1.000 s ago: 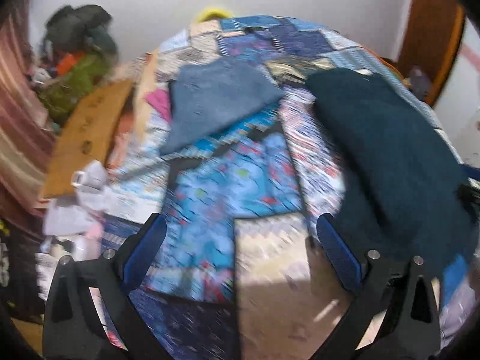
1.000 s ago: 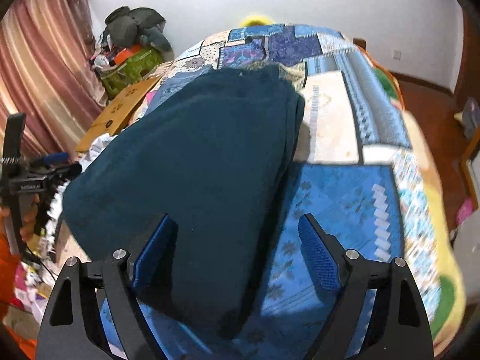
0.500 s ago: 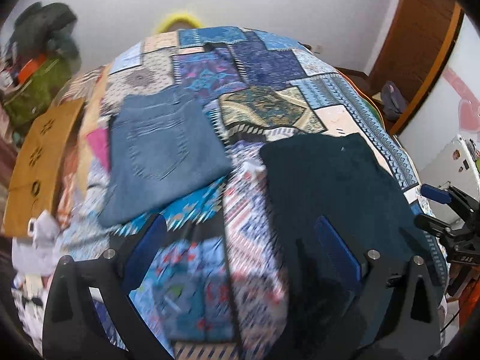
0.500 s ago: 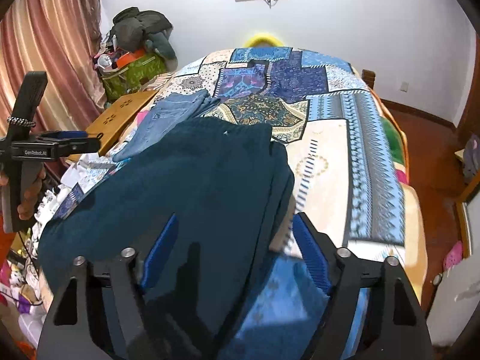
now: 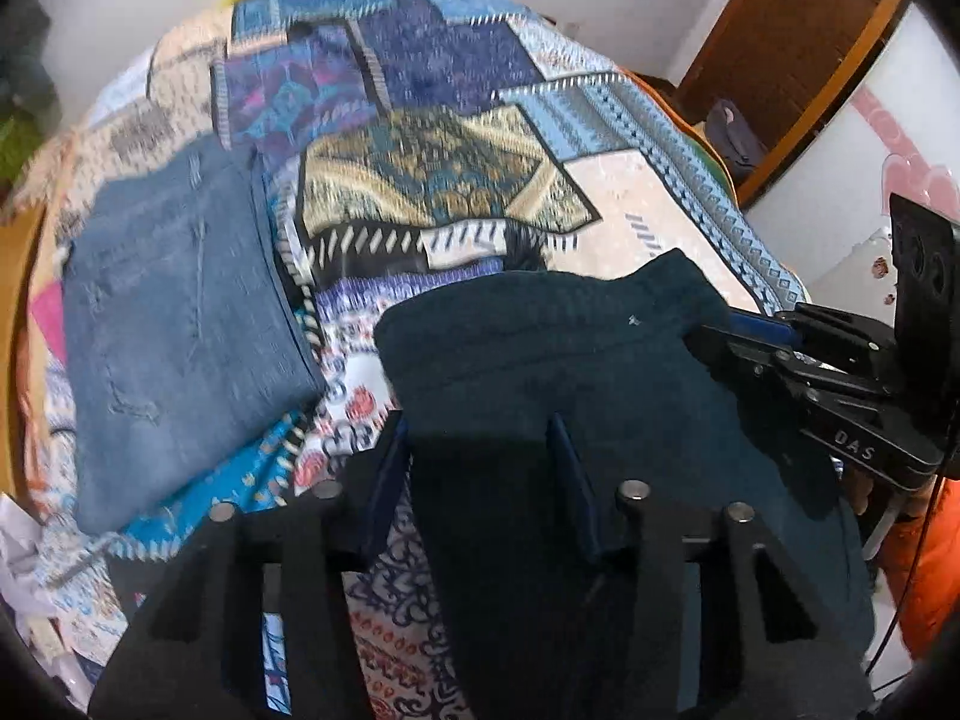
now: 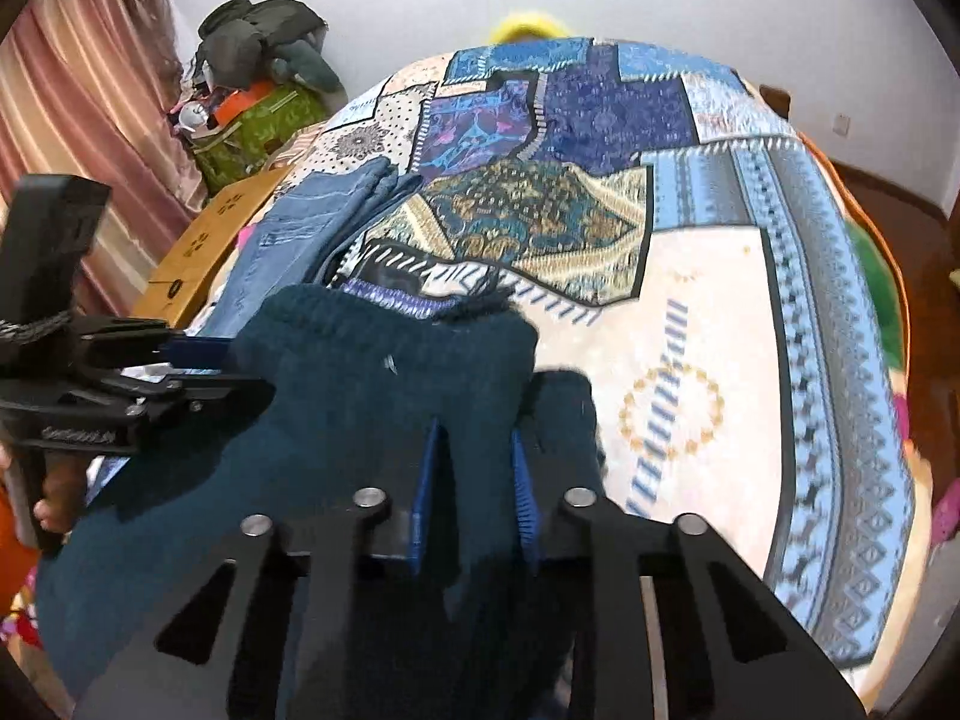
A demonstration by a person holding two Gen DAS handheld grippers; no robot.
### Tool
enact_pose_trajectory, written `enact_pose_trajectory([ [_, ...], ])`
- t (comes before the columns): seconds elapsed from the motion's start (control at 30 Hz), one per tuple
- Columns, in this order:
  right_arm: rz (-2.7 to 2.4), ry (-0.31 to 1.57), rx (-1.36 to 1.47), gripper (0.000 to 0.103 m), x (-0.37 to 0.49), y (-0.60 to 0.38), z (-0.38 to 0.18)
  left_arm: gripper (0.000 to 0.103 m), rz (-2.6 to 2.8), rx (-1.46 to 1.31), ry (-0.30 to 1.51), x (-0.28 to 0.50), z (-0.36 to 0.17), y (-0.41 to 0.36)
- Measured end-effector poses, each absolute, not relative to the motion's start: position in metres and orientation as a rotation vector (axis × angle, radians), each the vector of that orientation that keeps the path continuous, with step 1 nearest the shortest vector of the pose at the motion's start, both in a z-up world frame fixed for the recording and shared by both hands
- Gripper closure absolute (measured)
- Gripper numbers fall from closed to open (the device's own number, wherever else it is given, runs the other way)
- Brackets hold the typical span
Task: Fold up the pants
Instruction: 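Grasp the pants waistband with both tools and lift the pants up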
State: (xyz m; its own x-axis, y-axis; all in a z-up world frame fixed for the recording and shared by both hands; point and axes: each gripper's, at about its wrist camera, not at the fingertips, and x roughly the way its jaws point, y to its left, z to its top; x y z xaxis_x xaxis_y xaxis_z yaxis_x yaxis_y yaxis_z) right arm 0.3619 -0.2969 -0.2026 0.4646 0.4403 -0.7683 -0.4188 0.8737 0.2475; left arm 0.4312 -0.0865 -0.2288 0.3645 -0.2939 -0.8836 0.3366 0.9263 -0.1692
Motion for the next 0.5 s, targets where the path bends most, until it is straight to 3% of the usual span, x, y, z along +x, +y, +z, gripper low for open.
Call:
enact_pose_trajectory([
  [0.17, 0.538, 0.876, -0.003, 0.094, 0.358, -0.306, -0.193, 0.063, -0.358, 0.155, 1.083, 0.432, -0.236, -0.095],
  [0.33, 0.470, 0.943, -0.032, 0.095, 0.366, -0.309, -0.216, 0.063, -0.324, 0.239, 1.056, 0.433, -0.245, -0.106],
  [0.5, 0.462, 0.945, -0.019, 0.094, 0.358, -0.314, -0.201, 0.063, -0.313, 0.217, 1.039, 0.428, -0.232, -0.100],
])
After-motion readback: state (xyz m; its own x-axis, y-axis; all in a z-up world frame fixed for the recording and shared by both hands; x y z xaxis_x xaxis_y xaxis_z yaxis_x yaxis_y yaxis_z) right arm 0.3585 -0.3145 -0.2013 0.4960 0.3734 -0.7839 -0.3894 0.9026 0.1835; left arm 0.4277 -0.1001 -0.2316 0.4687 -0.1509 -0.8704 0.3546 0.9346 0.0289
